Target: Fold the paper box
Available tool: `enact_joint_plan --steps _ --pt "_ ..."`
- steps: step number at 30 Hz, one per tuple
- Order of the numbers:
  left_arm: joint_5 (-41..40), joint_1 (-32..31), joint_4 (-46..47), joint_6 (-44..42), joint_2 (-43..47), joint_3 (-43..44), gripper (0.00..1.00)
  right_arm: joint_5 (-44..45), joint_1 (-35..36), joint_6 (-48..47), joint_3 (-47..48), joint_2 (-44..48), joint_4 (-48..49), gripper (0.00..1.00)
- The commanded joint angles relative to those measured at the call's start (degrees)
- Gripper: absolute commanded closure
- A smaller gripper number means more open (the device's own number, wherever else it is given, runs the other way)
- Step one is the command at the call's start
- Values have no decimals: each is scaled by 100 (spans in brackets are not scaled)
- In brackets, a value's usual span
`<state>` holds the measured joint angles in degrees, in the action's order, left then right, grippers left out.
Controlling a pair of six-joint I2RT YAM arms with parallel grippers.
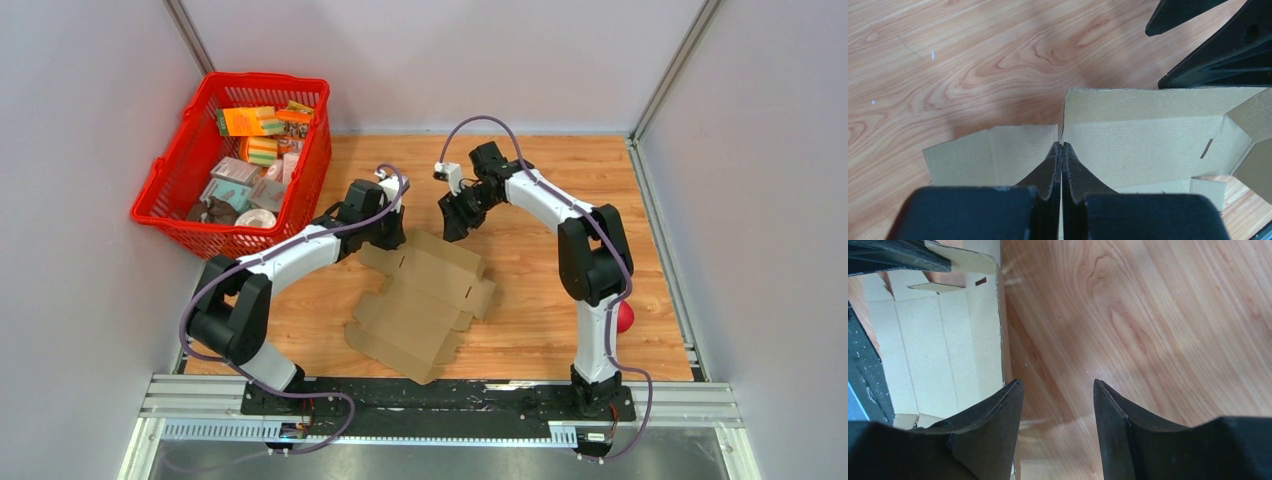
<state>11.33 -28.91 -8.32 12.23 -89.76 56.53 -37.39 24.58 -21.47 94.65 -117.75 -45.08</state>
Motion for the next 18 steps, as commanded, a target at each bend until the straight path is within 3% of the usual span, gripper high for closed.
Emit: enact_joint_plan --steps 1,6,11,18 --pt "9 -19 304 -72 248 -63 100 556 56 598 -1 359 324 41" --pt "0 -19 287 -72 301 -90 100 346 -155 1295 397 340 121 40" --pt "1 -19 278 -89 336 -125 100 -284 -146 900 107 429 17 40" --pt "36 -19 348 -107 415 -204 100 -252 12 688 185 95 -1 42"
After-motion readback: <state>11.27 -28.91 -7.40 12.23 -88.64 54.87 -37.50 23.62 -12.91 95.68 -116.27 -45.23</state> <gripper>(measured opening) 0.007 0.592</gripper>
